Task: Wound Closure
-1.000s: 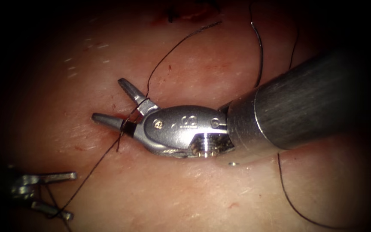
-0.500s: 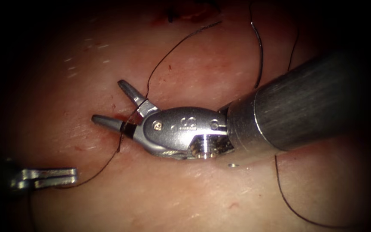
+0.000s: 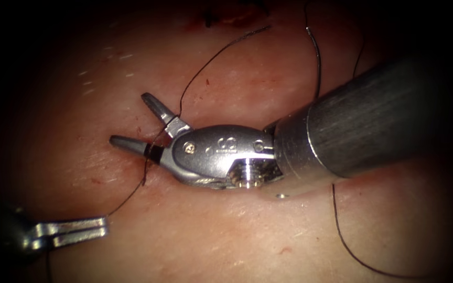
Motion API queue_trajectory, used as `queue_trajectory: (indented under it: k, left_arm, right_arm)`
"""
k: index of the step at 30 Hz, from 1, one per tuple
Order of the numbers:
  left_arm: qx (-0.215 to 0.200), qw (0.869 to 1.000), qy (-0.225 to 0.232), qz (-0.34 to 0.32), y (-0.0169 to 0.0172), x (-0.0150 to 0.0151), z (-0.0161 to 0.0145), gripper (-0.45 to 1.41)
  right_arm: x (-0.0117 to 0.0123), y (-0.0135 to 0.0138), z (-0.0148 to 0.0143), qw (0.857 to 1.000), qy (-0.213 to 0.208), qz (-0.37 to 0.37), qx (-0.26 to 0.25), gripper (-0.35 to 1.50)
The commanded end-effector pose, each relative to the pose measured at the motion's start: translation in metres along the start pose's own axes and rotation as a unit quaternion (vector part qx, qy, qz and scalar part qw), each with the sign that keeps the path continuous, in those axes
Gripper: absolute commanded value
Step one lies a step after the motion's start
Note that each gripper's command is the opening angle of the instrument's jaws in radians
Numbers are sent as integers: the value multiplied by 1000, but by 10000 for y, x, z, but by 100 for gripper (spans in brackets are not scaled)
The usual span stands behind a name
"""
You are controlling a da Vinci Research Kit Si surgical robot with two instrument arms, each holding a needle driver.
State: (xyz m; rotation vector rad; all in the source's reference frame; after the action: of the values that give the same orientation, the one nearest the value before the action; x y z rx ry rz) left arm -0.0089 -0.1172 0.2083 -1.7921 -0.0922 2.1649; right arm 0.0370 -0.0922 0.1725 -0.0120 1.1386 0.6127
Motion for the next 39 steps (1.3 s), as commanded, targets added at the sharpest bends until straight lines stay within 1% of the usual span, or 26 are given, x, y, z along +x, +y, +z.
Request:
queue_trajectory:
  k: [1, 7, 8, 9, 13, 15, 20, 22, 23, 24, 26, 27, 28, 29, 30, 31, 32, 33, 35, 36, 37, 39]
  left_arm:
    - [-2, 1000, 1, -3, 17, 1, 8, -45]
    - [-23, 1000, 11, -2, 1, 55, 19, -45]
    - [-31, 999, 18, -7, -5, 71, 25, -45]
    - [-31, 999, 18, -7, -5, 71, 25, -45]
    - [-40, 999, 25, -4, -14, 92, 37, -45]
    - [-44, 999, 29, 0, -25, 101, 47, -45]
    - [-49, 998, 37, -5, -44, 112, 61, -45]
    - [-57, 997, 46, -7, -50, 117, 72, -45]
    - [-57, 997, 46, -7, -50, 117, 72, -45]
    - [-62, 997, 52, -9, -59, 119, 78, -45]
    - [-63, 997, 53, -9, -62, 119, 79, -45]
    - [-69, 996, 56, -7, -76, 114, 78, -45]
    - [-69, 996, 56, -7, -76, 114, 78, -45]
    - [-72, 996, 58, -7, -86, 109, 76, -45]
    - [-72, 996, 58, -7, -91, 106, 75, -45]
    - [-71, 996, 57, -7, -95, 103, 75, -45]
    - [-70, 996, 60, -6, -105, 98, 74, -45]
    - [-70, 996, 61, -6, -109, 96, 74, -45]
    - [-69, 995, 70, -6, -123, 89, 75, -45]
    - [-69, 995, 73, -5, -132, 82, 78, -45]
    - [-69, 995, 73, -5, -132, 82, 78, -45]
    - [-69, 995, 75, -3, -139, 76, 81, -45]
  right_arm:
    - [-5, -14, 6, 1000, -1, 2, 0, 108]
    - [-12, -18, 12, 1000, -17, -8, 10, 108]
    - [-13, -20, 15, 1000, -22, -9, 19, 108]
    - [-13, -20, 15, 1000, -22, -9, 19, 108]
    - [-22, -29, 23, 998, -38, -14, 40, 108]
    - [-29, -37, 24, 997, -46, -20, 54, 104]
    - [-27, -46, 23, 996, -44, -21, 75, 94]
    - [-26, -53, 25, 994, -42, -26, 94, 93]
    - [-26, -53, 25, 994, -42, -26, 94, 93]
    - [-25, -57, 26, 993, -40, -30, 109, 93]
    - [-24, -58, 25, 992, -39, -31, 115, 93]
    - [-23, -62, 23, 990, -39, -36, 133, 93]
    - [-23, -62, 23, 990, -39, -36, 133, 93]
    - [-23, -66, 21, 987, -35, -38, 155, 76]
    - [-22, -67, 21, 985, -34, -38, 168, 66]
    - [-22, -69, 21, 983, -33, -40, 176, 64]
    - [-22, -72, 20, 980, -31, -44, 192, 66]
    - [-21, -73, 20, 979, -30, -43, 195, 71]
    - [-20, -75, 19, 980, -18, -36, 194, 86]
    - [-19, -78, 18, 980, -14, -34, 196, 88]
    - [-19, -78, 18, 980, -14, -34, 196, 88]
    - [-19, -81, 18, 976, -10, -32, 213, 88]
